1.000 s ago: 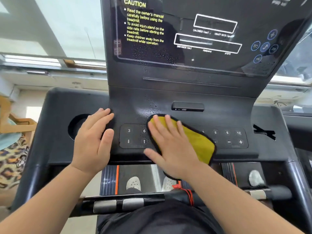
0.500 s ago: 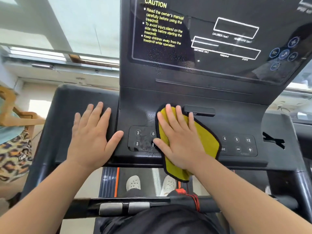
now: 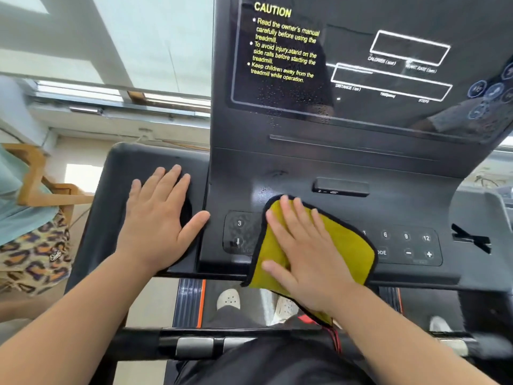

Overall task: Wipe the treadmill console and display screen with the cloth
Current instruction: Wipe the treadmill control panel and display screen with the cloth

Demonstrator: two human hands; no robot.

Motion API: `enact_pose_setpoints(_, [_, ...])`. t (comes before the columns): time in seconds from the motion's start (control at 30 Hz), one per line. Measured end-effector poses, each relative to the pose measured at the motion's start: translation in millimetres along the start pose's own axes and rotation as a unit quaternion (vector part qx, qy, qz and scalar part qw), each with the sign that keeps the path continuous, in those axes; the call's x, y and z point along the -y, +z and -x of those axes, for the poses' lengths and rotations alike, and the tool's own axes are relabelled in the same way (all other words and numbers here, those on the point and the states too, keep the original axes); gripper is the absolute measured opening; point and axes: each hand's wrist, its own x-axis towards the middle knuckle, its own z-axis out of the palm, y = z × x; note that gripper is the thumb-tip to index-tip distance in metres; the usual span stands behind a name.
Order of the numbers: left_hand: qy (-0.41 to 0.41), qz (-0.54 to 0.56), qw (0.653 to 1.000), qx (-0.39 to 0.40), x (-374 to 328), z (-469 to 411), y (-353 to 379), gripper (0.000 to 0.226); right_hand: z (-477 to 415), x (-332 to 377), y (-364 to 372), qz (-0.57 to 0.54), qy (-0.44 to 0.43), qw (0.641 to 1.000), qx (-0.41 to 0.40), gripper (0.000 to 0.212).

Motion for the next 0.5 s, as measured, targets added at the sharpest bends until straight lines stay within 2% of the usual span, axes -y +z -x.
enact_pose_setpoints(0.1, [0.000,0.004,1.000,0.000,0.3,0.2,-0.7,0.084,-18.8,0.9,-10.5,0.018,0.071,0.997,0.001,0.089])
enact_pose_setpoints(0.17, [0.004,0.021,1.000,-0.006,1.4,0.8,-1.4,0.084,-35.9,14.6,-15.7,0.017,0.079,0.997,-0.014,0.097])
enact_pose_setpoints(0.33, [-0.006,0.108,0.993,-0.051,4.9,1.7,-3.3,0.074,-65.7,41.1,-20.3,0.036,-0.030,0.999,-0.023,0.093])
enact_pose_setpoints(0.5, [-0.005,0.115,0.991,-0.062,4.3,2.0,-2.4,0.072,-29.0,38.0,-0.8,0.043,-0.142,0.989,-0.009,0.089])
